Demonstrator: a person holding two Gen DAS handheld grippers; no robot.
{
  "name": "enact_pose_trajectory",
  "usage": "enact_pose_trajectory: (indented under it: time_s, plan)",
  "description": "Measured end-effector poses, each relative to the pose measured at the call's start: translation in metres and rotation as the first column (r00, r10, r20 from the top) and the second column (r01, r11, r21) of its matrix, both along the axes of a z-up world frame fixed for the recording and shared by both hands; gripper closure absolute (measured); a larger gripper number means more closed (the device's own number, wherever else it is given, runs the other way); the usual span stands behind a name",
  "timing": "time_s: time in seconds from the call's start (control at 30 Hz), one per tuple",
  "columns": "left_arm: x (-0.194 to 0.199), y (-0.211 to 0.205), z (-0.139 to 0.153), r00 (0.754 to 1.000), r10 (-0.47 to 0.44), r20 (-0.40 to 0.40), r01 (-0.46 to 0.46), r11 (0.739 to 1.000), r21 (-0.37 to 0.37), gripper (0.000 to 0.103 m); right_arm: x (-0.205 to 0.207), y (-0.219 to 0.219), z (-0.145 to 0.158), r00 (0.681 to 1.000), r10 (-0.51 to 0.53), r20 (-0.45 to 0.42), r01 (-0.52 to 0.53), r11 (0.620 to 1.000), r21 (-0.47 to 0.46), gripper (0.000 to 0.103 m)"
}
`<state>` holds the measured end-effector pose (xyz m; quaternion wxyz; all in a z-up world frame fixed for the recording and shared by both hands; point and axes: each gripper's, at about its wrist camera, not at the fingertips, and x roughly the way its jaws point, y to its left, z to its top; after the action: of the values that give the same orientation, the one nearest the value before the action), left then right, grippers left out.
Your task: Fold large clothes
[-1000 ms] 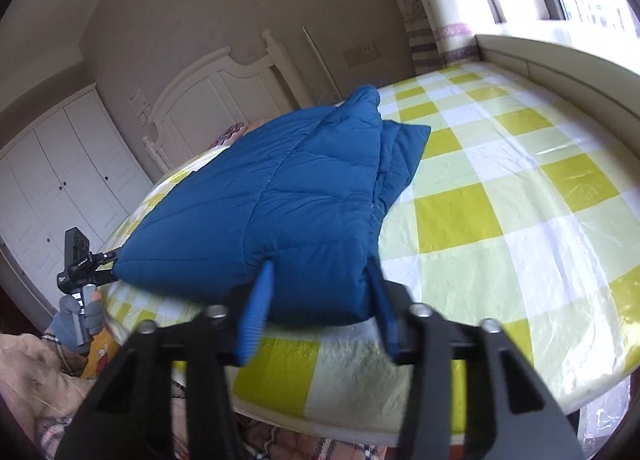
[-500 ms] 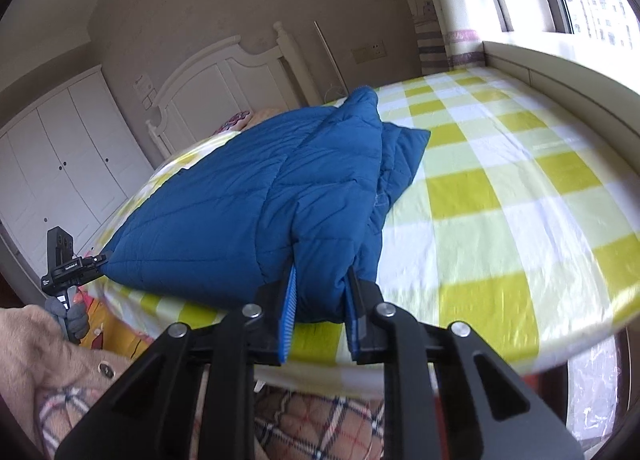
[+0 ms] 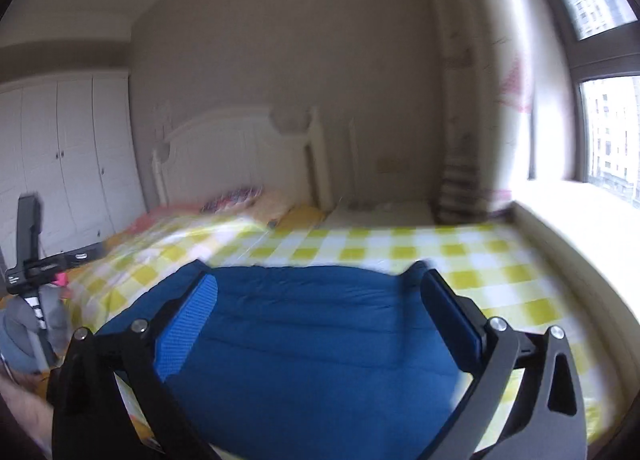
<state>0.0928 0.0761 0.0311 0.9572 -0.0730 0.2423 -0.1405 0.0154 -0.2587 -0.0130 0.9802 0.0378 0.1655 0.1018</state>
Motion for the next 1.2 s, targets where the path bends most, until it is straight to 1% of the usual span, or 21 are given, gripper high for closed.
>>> enact_pose_trajectory:
  time_s: [0.07,0.1,0.13,0.17,0.2,0.37,0.47,0.53,0.63,0.67,0.7,0.73,0.8,0.83,0.87,0.9,0.93,1.0,1.07,1.13,1.2]
  plan:
    - [0.033,-0.029,-0.017,0.997,-0.015,-0.081,0.018,0.999,0.041,0.004,0.042,0.037,-0.026,0.983,-0.01,-0.181,-0.008,0.995,-0.1,0.002]
    - [0.058,-0.048,-0.036,0.99,-0.012,-0.138,0.027,0.995,0.101,0.004,0.064,0.049,-0.046,0.958,-0.01,-0.288,-0.032,0.989,-0.142,0.003]
    - [0.068,-0.058,-0.052,0.987,-0.008,-0.158,0.033,0.987,0.154,0.004,0.091,0.063,-0.083,0.905,-0.015,-0.425,-0.077,0.977,-0.199,0.002]
    - [0.091,-0.074,-0.083,0.973,0.003,-0.232,0.058,0.965,0.256,0.004,0.095,0.067,-0.1,0.915,-0.011,-0.403,-0.09,0.969,-0.232,0.002]
    - [0.101,-0.077,-0.104,0.953,0.003,-0.304,0.085,0.957,0.277,0.004,0.091,0.068,-0.104,0.943,0.014,-0.331,-0.098,0.966,-0.24,0.002]
    - [0.104,-0.071,-0.11,0.943,-0.024,-0.333,0.114,0.961,0.253,0.004,0.091,0.063,-0.101,0.912,0.035,-0.408,-0.137,0.965,-0.223,0.002]
    - [0.107,-0.069,-0.097,0.923,-0.046,-0.383,0.145,0.962,0.232,0.004,0.097,0.064,-0.078,0.872,0.023,-0.488,-0.16,0.957,-0.241,0.004]
    - [0.112,-0.069,-0.07,0.929,-0.112,-0.352,0.183,0.967,0.178,0.004,0.098,0.065,-0.041,0.908,0.076,-0.413,-0.19,0.951,-0.243,0.004]
    - [0.131,-0.08,-0.043,0.956,-0.107,-0.274,0.181,0.948,0.263,0.004,0.108,0.066,-0.001,0.936,0.131,-0.328,-0.223,0.939,-0.261,0.005]
    - [0.145,-0.084,-0.044,0.954,-0.107,-0.279,0.188,0.94,0.284,0.004,0.117,0.067,0.006,0.939,0.16,-0.306,-0.245,0.932,-0.265,0.009]
    - [0.159,-0.086,-0.051,0.947,-0.099,-0.304,0.191,0.938,0.29,0.004,0.128,0.069,0.005,0.935,0.173,-0.311,-0.261,0.927,-0.269,0.018]
    - [0.169,-0.088,-0.06,0.941,-0.089,-0.325,0.191,0.936,0.296,0.004,0.145,0.07,-0.008,0.92,0.164,-0.356,-0.274,0.919,-0.284,0.032]
    - [0.194,-0.089,-0.097,0.917,-0.065,-0.394,0.195,0.934,0.3,0.004,0.172,0.066,-0.047,0.891,0.085,-0.445,-0.265,0.894,-0.36,0.049]
    - [0.207,-0.085,-0.115,0.89,-0.093,-0.447,0.215,0.949,0.232,0.004,0.189,0.063,-0.073,0.864,0.04,-0.501,-0.258,0.89,-0.375,0.047]
    - [0.212,-0.08,-0.116,0.885,-0.104,-0.454,0.205,0.962,0.181,0.004,0.205,0.044,-0.085,0.834,0.107,-0.541,-0.255,0.945,-0.205,0.047]
    - [0.218,-0.075,-0.114,0.888,-0.098,-0.45,0.186,0.97,0.157,0.004,0.212,0.03,-0.084,0.82,0.138,-0.555,-0.229,0.968,-0.098,0.056]
    - [0.219,-0.073,-0.111,0.895,-0.084,-0.439,0.17,0.972,0.161,0.004,0.215,0.017,-0.081,0.819,0.129,-0.559,-0.185,0.982,-0.045,0.075]
    - [0.218,-0.068,-0.104,0.908,-0.053,-0.417,0.134,0.977,0.166,0.004,0.214,0.006,-0.081,0.807,0.117,-0.579,-0.14,0.99,0.006,0.078]
    - [0.213,-0.064,-0.09,0.924,-0.035,-0.38,0.115,0.975,0.191,0.004,0.206,0.014,-0.073,0.81,0.086,-0.58,-0.151,0.986,-0.065,0.075]
    - [0.214,-0.065,-0.074,0.933,-0.023,-0.359,0.111,0.967,0.227,0.004,0.2,0.035,-0.053,0.838,0.081,-0.54,-0.195,0.968,-0.159,0.073]
    - [0.226,-0.071,-0.067,0.934,-0.019,-0.358,0.12,0.957,0.264,0.004,0.205,0.048,-0.035,0.854,0.138,-0.502,-0.25,0.955,-0.162,0.073]
